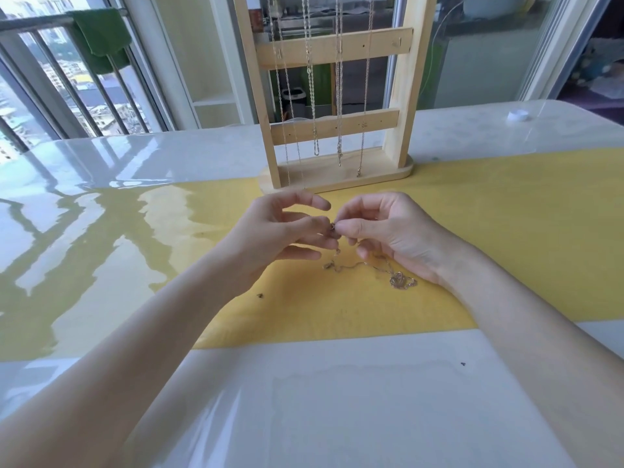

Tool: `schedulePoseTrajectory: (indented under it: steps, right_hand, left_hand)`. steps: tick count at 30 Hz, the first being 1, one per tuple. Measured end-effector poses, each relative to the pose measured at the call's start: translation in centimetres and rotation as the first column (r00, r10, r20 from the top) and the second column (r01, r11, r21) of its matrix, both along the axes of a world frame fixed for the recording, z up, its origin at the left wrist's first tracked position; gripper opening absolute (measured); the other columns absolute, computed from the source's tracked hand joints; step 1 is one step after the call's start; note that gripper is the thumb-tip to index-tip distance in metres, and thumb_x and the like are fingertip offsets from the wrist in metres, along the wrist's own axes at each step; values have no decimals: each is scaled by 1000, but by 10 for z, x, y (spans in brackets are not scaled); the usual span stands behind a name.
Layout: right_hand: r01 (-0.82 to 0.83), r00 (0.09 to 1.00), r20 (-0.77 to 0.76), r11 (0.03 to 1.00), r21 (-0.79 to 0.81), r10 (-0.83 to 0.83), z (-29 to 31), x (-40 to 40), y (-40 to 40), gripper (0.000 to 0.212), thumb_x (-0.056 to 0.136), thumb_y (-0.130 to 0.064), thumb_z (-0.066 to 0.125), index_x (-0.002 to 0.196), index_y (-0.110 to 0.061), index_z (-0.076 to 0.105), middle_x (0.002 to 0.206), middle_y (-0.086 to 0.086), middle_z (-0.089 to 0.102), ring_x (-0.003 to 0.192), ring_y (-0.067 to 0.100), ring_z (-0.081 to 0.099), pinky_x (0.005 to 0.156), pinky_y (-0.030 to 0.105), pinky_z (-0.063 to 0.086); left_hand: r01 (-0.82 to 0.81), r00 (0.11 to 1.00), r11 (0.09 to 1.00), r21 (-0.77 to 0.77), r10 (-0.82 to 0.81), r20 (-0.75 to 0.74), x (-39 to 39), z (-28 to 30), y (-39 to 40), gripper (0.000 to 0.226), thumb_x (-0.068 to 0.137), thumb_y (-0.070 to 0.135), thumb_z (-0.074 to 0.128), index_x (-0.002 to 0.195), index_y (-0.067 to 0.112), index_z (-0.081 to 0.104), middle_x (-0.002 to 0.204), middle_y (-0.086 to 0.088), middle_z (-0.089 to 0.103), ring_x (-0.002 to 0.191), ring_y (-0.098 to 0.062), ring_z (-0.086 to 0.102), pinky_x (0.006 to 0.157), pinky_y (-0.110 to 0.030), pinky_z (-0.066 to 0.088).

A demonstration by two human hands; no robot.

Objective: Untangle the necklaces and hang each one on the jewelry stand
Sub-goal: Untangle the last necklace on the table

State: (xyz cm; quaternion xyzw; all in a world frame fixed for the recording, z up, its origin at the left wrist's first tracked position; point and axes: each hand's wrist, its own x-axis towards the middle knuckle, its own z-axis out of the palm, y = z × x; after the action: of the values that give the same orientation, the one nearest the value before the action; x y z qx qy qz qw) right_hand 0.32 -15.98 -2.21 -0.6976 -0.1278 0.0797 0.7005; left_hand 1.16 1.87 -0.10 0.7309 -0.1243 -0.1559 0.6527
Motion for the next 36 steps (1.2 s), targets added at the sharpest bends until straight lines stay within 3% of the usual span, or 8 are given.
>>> schedulePoseTrajectory:
  steps: [7,16,20,27,29,33,36]
  right_hand:
    - [20,1000,-25,997,73,-19,0,0,0,5,84,0,62,81,-4,64,65,-2,60,58,9,51,46,19,43]
    - [-22,996,-81,988,153,35,1,-1,1,4,83,-9,59,80,-7,61,70,2,59,60,12,52,44,19,41]
    - [-46,997,-52,989,139,53,0,-1,0,22,73,-16,66,93,-7,69,80,4,63,59,10,50,42,18,37]
    - [22,1000,-7,994,111,-21,-1,1,0,16,68,-12,68,83,-5,69,67,3,63,54,7,49,41,16,36]
    - [6,1000,-12,995,98,-5,0,1,0,20,69,-13,67,87,-5,68,68,2,64,54,7,48,40,16,33]
    - [-75,995,-69,997,7,75,2,-2,-1,32,74,-21,64,103,-8,67,70,-5,64,48,6,29,40,18,16]
    - [-53,997,-55,997,-60,49,3,-2,-1,25,73,-24,66,92,-8,70,64,-4,57,46,6,25,40,18,15]
  left_hand:
    - [27,1000,997,78,-28,9,2,-3,1,6,84,10,66,83,13,71,70,2,67,67,-5,62,57,-16,49]
    - [112,990,994,12,-110,-93,1,0,2,4,78,13,67,75,15,67,69,7,64,64,-2,60,54,-15,48]
    - [69,988,997,-43,-74,-137,1,-1,4,6,80,21,66,76,17,64,73,7,66,64,-2,60,53,-14,48]
    - [86,985,995,-56,-94,-148,-2,0,1,9,89,18,60,79,18,60,77,3,67,66,-6,64,47,-13,46]
    - [99,984,992,-73,-108,-139,-2,2,1,8,88,18,59,81,18,57,75,2,66,60,-7,61,45,-13,44]
    - [102,993,994,-36,-104,-58,-2,3,2,9,90,16,58,82,17,54,66,0,63,53,-10,56,46,-16,43]
    - [92,994,993,72,-96,58,-2,2,2,7,92,14,58,86,12,54,62,-3,63,50,-13,56,47,-19,45]
